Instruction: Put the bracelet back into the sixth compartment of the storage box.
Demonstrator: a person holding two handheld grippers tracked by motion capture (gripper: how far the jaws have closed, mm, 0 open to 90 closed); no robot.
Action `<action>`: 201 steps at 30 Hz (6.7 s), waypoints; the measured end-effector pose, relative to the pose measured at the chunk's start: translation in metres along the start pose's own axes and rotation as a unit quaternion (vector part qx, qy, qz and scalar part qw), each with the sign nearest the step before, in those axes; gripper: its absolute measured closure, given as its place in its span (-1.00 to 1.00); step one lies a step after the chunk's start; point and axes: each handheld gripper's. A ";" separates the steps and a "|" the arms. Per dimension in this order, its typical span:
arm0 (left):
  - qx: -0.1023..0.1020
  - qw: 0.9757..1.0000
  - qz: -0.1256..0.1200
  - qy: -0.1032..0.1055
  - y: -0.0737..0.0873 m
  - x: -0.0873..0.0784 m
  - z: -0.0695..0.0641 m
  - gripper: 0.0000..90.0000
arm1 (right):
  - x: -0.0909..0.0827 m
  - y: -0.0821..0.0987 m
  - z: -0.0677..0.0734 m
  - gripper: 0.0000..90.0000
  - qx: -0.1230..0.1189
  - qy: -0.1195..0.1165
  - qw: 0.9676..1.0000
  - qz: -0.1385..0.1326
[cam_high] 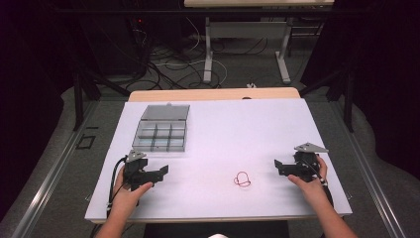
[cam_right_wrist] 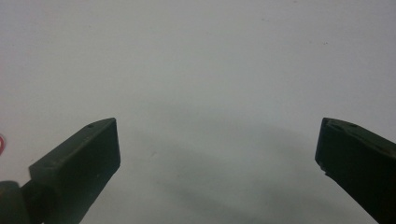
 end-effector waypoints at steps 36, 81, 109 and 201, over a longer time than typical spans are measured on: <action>0.052 0.998 0.013 0.037 -0.002 0.010 -0.037 -0.48 | 0.000 0.000 0.005 -1.00 -0.007 -0.004 1.000 -0.002; 0.018 0.992 0.039 0.119 -0.043 0.050 -0.108 -0.18 | 0.003 0.002 0.006 -0.97 0.000 -0.014 1.000 0.009; 0.026 0.982 0.088 0.166 -0.059 0.072 -0.139 0.05 | 0.003 0.002 0.006 -0.96 0.002 -0.015 1.000 0.012; 0.003 0.965 0.181 0.188 -0.045 0.114 -0.185 0.90 | 0.005 0.004 0.003 -0.95 0.005 -0.017 1.000 0.017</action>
Point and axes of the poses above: each handheld gripper's, and its own axes: x roughly forward along the jaws, y roughly out of its underside, z roughly to its left
